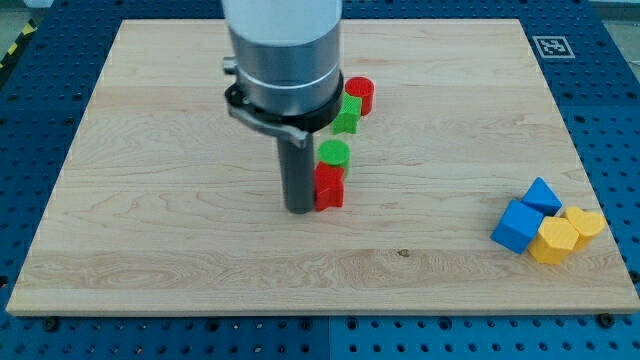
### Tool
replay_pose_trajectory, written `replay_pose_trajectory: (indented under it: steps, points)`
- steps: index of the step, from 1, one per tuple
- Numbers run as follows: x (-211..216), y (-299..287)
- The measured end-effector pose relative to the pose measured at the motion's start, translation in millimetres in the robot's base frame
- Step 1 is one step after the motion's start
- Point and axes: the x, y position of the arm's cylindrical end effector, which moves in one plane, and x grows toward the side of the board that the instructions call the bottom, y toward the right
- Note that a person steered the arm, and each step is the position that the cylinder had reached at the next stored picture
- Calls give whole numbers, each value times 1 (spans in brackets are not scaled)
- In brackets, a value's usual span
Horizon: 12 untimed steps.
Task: Push the red star into the green star
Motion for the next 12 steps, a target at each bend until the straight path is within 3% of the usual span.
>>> replay_pose_trajectory:
  steps: [4,5,6,8,10,12]
  points:
    - [-45,31]
    - [-46,29]
    - [-10,23]
    - [-8,103]
    - [-8,77]
    - [-41,44]
